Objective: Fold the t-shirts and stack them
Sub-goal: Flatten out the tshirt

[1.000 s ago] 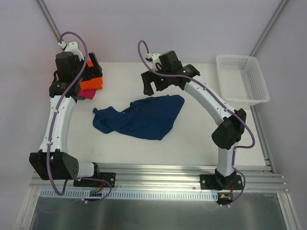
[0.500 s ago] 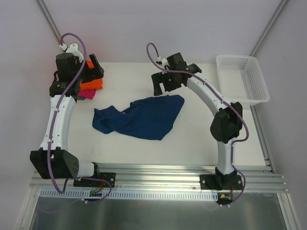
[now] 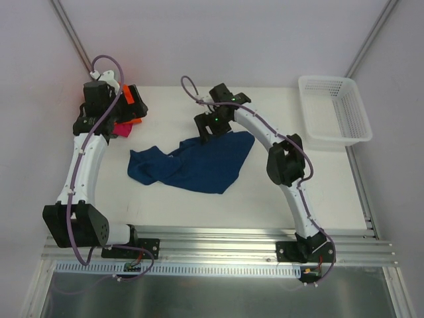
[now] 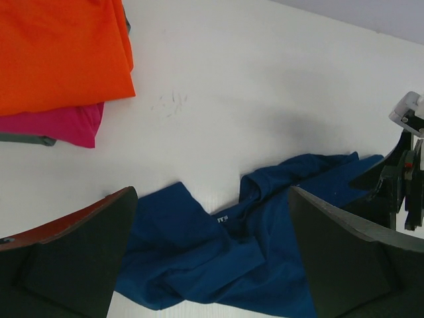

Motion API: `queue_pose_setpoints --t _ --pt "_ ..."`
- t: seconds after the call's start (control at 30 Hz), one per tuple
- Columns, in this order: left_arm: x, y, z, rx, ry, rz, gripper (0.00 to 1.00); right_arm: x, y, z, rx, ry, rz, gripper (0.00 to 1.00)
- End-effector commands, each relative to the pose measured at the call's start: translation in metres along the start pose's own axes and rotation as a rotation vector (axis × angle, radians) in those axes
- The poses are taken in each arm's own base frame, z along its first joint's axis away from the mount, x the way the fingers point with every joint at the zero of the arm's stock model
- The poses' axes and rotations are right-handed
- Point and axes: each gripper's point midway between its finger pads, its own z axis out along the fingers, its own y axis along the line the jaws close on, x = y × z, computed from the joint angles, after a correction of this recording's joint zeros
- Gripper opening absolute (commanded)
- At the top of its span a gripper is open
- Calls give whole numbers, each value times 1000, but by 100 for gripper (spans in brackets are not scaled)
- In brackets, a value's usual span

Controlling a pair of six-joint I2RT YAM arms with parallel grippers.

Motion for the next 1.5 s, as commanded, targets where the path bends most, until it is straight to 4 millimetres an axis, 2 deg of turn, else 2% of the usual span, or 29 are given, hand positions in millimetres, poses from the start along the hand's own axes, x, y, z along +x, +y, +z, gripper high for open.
queue_pose_setpoints --t 0.0,0.03,0.1,0.17,0.3,0.4,0.5,0.53,0.6,0.73,0.93,1.03,1.13,1.23,1.3,1.47 --pt "-3 -6 -10 30 -21 1 99 -19 39 -11 -41 -54 -139 80" --pt "1 -5 -10 30 -13 -1 99 -19 42 -4 -38 -50 -158 81" --pt "1 -6 -11 32 -11 -1 99 -28 45 -3 -35 -74 -153 81" --pt "-1 -7 -12 37 -15 -2 99 -25 47 5 -42 -60 -151 82" --pt "-3 -9 -14 41 -21 -2 99 -4 47 18 -68 10 -138 83" --pt "2 -9 -16 46 -14 -4 99 14 36 33 -53 72 -131 83" --pt "6 -8 -19 42 -12 -5 99 12 21 45 -15 65 -115 81" --pt "7 -7 -21 41 -14 -5 99 3 20 47 -13 34 -113 81" --pt "9 -7 -22 42 -9 -6 99 0 8 58 21 28 -106 81" --pt "13 -6 -24 40 -2 -4 99 -20 -9 68 58 -42 -109 81" --pt "19 -5 -24 39 14 -10 99 -52 -45 60 156 -164 -60 80" --pt "21 -4 -23 40 20 -19 99 -54 -55 58 177 -172 -45 80" --pt "19 -3 -22 37 19 -22 99 -64 -53 49 157 -207 -33 76" --pt "19 -3 -21 37 20 -19 99 -81 -51 34 165 -274 -56 76" --pt "21 -2 -20 35 26 -22 99 -100 -48 19 179 -350 -89 76" --pt "14 -3 -21 37 9 -7 99 -103 -61 26 218 -352 -108 79"
